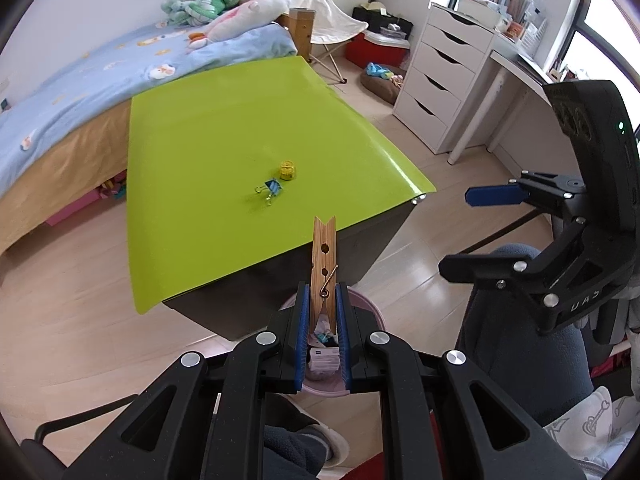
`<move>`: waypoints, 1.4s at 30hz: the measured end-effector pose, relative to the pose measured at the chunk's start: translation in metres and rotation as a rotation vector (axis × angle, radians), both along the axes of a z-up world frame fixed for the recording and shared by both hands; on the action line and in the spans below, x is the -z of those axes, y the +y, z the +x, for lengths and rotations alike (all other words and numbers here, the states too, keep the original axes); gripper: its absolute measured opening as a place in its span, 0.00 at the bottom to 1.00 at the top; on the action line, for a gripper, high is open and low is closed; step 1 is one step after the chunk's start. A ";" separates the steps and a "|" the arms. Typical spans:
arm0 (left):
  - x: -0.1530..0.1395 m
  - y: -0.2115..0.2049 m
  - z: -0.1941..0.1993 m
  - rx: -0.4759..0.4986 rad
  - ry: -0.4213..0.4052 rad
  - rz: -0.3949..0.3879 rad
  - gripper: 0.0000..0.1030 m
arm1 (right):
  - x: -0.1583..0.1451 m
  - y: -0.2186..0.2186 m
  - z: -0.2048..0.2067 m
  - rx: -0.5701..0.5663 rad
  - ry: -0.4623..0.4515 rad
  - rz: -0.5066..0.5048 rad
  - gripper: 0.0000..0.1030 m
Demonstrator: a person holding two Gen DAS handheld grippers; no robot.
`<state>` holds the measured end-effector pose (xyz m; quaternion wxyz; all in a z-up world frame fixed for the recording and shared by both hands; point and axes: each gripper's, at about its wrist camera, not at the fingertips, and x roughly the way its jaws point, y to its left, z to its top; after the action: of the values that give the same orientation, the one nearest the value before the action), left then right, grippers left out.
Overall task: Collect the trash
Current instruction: 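Carry the clothespin and yarn bundle over the wastebasket and open both tools, then reach the left tool to the blue binder clip and grasp it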
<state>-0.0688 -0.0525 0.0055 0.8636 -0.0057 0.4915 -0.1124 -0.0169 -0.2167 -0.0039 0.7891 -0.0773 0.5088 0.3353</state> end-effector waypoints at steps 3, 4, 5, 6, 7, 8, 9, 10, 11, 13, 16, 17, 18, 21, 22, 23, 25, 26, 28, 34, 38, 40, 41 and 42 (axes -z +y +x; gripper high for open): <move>0.002 -0.007 0.003 0.025 0.011 -0.004 0.12 | -0.005 -0.008 -0.001 0.017 -0.011 0.001 0.95; 0.002 -0.010 0.004 0.036 0.014 -0.006 0.13 | -0.006 -0.010 -0.001 0.021 -0.012 0.004 0.95; 0.002 -0.011 0.004 0.044 0.015 -0.010 0.16 | -0.007 -0.013 -0.001 0.025 -0.013 0.007 0.96; 0.003 -0.013 0.005 0.056 0.018 -0.018 0.17 | -0.008 -0.015 -0.001 0.030 -0.014 0.011 0.96; 0.004 -0.014 0.006 0.058 0.020 -0.018 0.22 | -0.008 -0.017 -0.001 0.035 -0.014 0.014 0.96; 0.004 -0.015 0.007 0.057 0.018 -0.013 0.38 | -0.009 -0.018 -0.001 0.039 -0.014 0.015 0.96; 0.005 -0.015 0.007 0.053 0.016 -0.015 0.47 | -0.008 -0.020 0.000 0.044 -0.013 0.017 0.96; 0.006 -0.013 0.008 0.044 0.016 -0.025 0.59 | -0.008 -0.021 0.000 0.049 -0.011 0.020 0.96; 0.007 -0.012 0.010 0.032 0.014 -0.028 0.71 | -0.008 -0.022 0.000 0.051 -0.011 0.021 0.96; 0.006 -0.008 0.010 0.008 0.000 -0.023 0.84 | -0.008 -0.023 0.000 0.053 -0.009 0.023 0.96; 0.007 -0.004 0.011 -0.015 0.005 -0.018 0.89 | -0.006 -0.024 0.000 0.057 -0.005 0.027 0.97; 0.007 -0.003 0.011 -0.023 0.005 -0.017 0.89 | -0.005 -0.024 0.000 0.057 -0.003 0.028 0.97; 0.007 -0.001 0.011 -0.031 0.009 -0.020 0.90 | -0.005 -0.024 0.000 0.058 -0.002 0.028 0.97; 0.008 0.003 0.011 -0.051 0.015 -0.020 0.92 | -0.004 -0.023 0.000 0.056 0.003 0.032 0.97; 0.008 0.005 0.011 -0.056 0.016 -0.023 0.92 | -0.004 -0.022 0.000 0.055 0.004 0.033 0.97; 0.008 0.006 0.011 -0.061 0.017 -0.025 0.92 | -0.004 -0.021 0.001 0.055 0.004 0.033 0.97; 0.007 0.008 0.011 -0.069 0.016 -0.028 0.93 | -0.004 -0.021 0.000 0.055 0.005 0.034 0.97; 0.007 0.010 0.012 -0.071 0.016 -0.030 0.93 | -0.004 -0.021 0.000 0.054 0.005 0.035 0.97; 0.008 0.011 0.012 -0.076 0.018 -0.033 0.93 | -0.004 -0.020 0.000 0.054 0.005 0.034 0.97; 0.008 0.015 0.021 -0.087 0.018 -0.046 0.93 | -0.002 -0.017 0.004 0.053 0.012 0.038 0.97; 0.009 0.021 0.034 -0.098 0.017 -0.058 0.93 | -0.002 -0.016 0.009 0.053 0.016 0.038 0.97; 0.009 0.022 0.041 -0.099 0.017 -0.059 0.93 | -0.004 -0.015 0.013 0.052 0.012 0.039 0.97; 0.009 0.023 0.046 -0.099 0.019 -0.060 0.93 | -0.004 -0.015 0.013 0.052 0.011 0.039 0.97; 0.008 0.024 0.050 -0.099 0.020 -0.060 0.93 | -0.004 -0.014 0.014 0.052 0.010 0.039 0.97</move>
<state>-0.0185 -0.0290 -0.0028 0.8625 -0.0570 0.4957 -0.0843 -0.0024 -0.2310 0.0002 0.7965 -0.0467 0.5079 0.3248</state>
